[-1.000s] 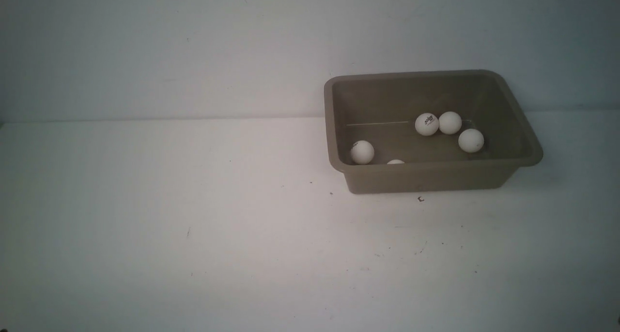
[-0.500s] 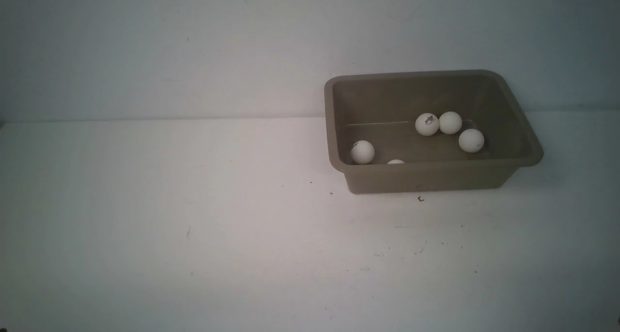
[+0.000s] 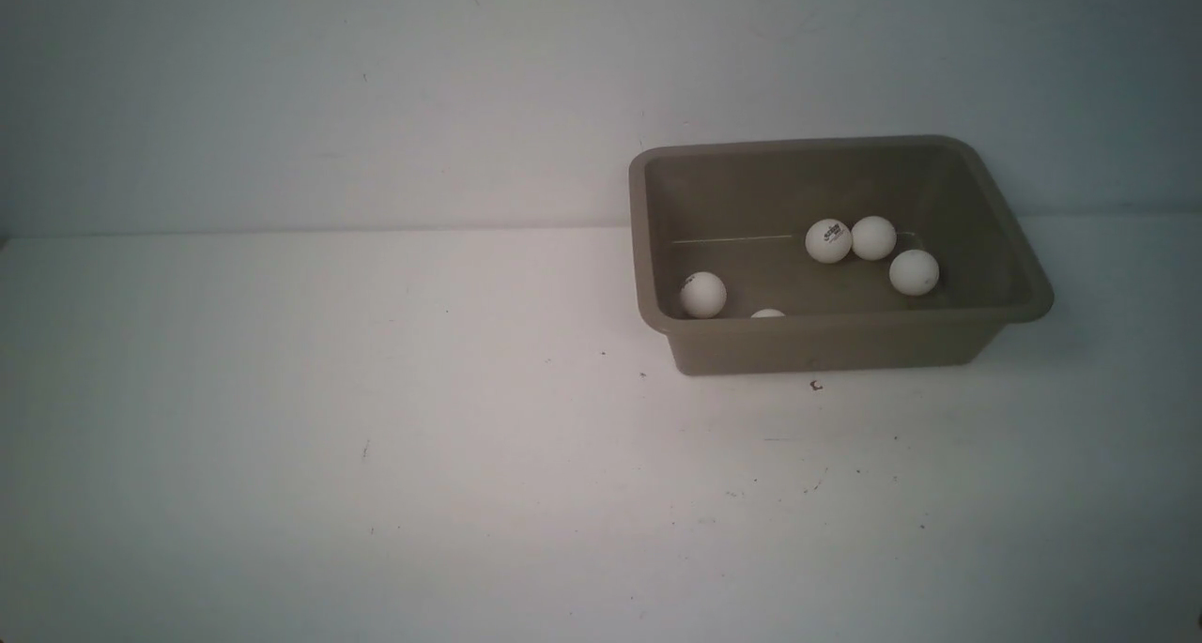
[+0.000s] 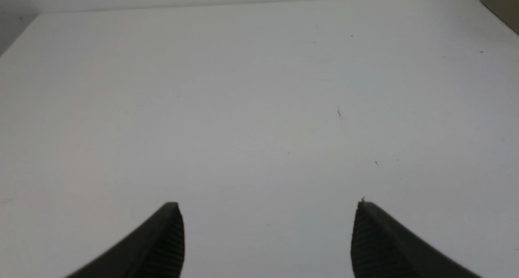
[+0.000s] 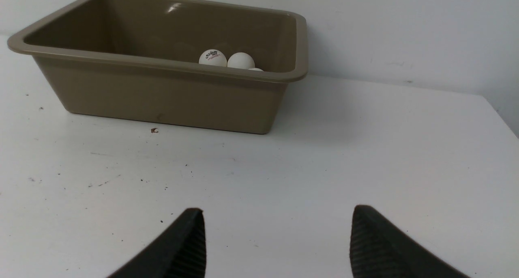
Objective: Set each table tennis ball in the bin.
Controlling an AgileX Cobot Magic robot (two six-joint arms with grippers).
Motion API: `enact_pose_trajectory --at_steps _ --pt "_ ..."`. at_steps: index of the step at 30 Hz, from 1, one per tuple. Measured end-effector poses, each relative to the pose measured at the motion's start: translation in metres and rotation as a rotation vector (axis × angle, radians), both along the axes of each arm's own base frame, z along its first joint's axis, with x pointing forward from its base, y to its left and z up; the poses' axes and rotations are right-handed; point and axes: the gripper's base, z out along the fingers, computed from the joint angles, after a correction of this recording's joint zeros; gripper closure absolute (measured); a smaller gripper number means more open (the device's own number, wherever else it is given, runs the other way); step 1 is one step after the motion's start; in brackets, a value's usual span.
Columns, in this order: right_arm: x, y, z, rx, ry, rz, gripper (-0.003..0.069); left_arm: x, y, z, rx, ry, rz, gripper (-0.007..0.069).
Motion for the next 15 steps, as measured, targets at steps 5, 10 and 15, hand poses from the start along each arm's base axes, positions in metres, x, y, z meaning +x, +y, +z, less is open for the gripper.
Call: enact_pose_trajectory --at_steps 5,10,15 --pt "0.0 0.0 0.0 0.0 0.0 0.0 0.0219 0.0 0.003 -0.0002 0.028 0.002 0.025 0.0125" --pt "0.0 0.0 0.0 0.0 0.0 0.0 0.0219 -0.0001 0.0035 -0.0002 0.035 0.002 0.028 0.0125" --pt "0.0 0.0 0.0 0.0 0.0 0.0 0.0219 -0.0001 0.0035 -0.0002 0.082 0.002 0.012 0.0125"
